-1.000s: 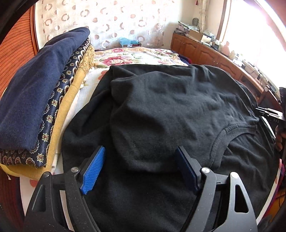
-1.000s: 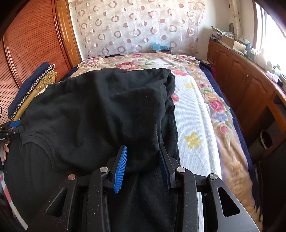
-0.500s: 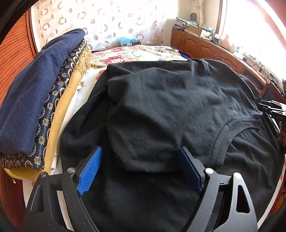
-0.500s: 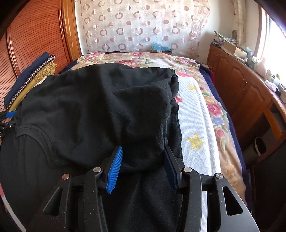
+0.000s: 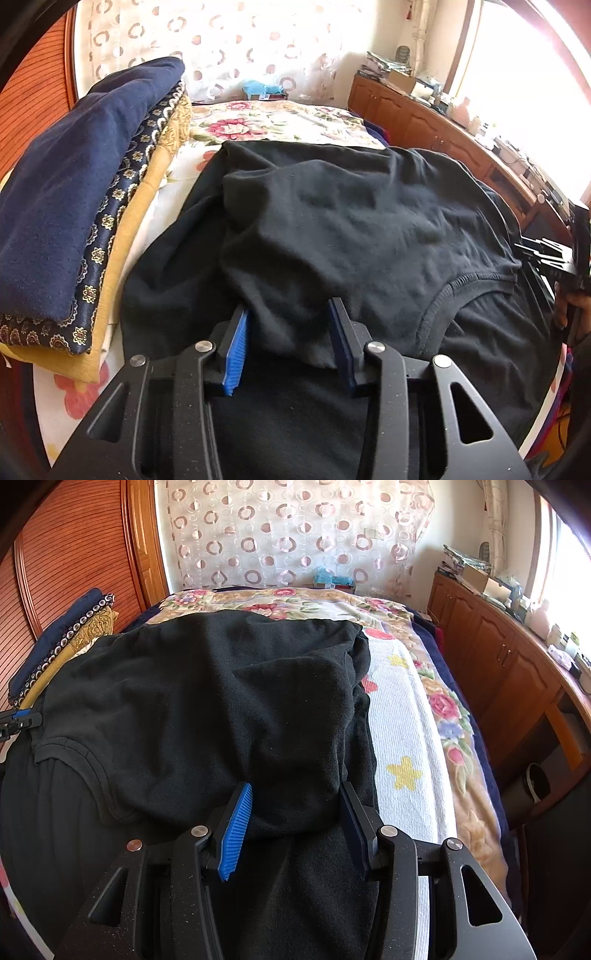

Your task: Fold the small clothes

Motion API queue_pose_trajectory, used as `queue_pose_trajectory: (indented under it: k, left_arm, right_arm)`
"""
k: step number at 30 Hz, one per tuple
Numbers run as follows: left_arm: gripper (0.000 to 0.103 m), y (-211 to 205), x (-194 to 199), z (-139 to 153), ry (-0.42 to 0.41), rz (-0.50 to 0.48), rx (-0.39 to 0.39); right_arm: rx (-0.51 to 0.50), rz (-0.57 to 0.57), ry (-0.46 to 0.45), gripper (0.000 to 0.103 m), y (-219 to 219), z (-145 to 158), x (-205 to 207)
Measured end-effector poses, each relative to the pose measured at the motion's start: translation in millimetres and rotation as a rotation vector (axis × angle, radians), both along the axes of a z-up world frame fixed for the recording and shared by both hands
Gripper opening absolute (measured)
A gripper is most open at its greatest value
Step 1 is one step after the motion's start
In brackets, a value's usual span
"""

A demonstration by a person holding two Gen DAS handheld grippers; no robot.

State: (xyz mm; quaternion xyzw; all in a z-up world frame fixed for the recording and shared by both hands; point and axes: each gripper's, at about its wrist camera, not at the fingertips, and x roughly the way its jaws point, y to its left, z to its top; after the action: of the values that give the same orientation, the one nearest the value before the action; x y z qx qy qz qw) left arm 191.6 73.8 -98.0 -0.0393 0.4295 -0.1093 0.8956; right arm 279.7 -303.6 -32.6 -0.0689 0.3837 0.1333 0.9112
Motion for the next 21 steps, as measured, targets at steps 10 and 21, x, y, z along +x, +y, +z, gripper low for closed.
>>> queue_pose_trajectory:
  k: [10,21]
  left_arm:
    - [0.042,-0.6,0.2,-3.5,-0.007,0.008,0.010]
    - [0.008,-0.8,-16.6,22.3,-0.101,-0.007,-0.014]
  right_arm:
    - [0.001,0.001,0.001,0.049,-0.6,0.2,-0.5]
    - [0.010,0.016,-0.031,0.009,-3.7,9.4,-2.2]
